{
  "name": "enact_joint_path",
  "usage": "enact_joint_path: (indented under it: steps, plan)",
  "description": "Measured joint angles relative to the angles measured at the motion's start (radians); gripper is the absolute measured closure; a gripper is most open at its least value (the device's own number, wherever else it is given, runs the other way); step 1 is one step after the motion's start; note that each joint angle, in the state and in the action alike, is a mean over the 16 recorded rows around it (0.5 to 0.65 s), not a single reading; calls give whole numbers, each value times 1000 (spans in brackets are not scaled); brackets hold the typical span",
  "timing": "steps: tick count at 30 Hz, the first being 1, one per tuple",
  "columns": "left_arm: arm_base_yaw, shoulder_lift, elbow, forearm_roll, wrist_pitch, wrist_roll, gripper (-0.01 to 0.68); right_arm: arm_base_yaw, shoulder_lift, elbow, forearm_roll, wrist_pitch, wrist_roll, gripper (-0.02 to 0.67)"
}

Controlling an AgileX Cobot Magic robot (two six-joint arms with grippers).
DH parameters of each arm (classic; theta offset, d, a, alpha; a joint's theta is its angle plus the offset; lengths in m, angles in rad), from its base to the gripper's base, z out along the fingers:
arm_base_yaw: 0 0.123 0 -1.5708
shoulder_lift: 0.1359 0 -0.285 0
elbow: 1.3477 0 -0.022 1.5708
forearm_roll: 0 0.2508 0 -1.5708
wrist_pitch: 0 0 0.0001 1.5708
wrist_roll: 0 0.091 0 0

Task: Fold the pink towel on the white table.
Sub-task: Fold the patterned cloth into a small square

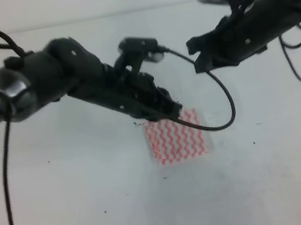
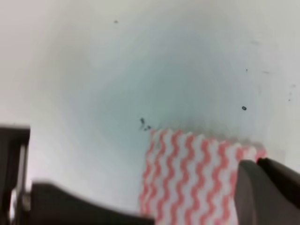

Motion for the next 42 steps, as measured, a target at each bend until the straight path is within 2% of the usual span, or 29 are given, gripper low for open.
enact_joint_path:
  steps: [8, 17, 23, 33, 42]
  plan:
    - [0, -244, 156, -28, -201, 10, 678, 1, -246, 125, -45, -42, 3, 666]
    - [-1, -635, 510, -77, -547, 24, 677, 1, -589, 377, -32, -138, 2, 667]
    - [-1, -931, 736, -101, -695, 18, 676, 1, -824, 553, -19, -193, 0, 666]
    - [-1, -1406, 1032, -113, -768, -2, 676, 1, -1199, 815, -25, -272, -3, 666]
    - [-1, -1613, 1231, -126, -773, -6, 678, 1, -1437, 1015, -24, -348, -20, 667]
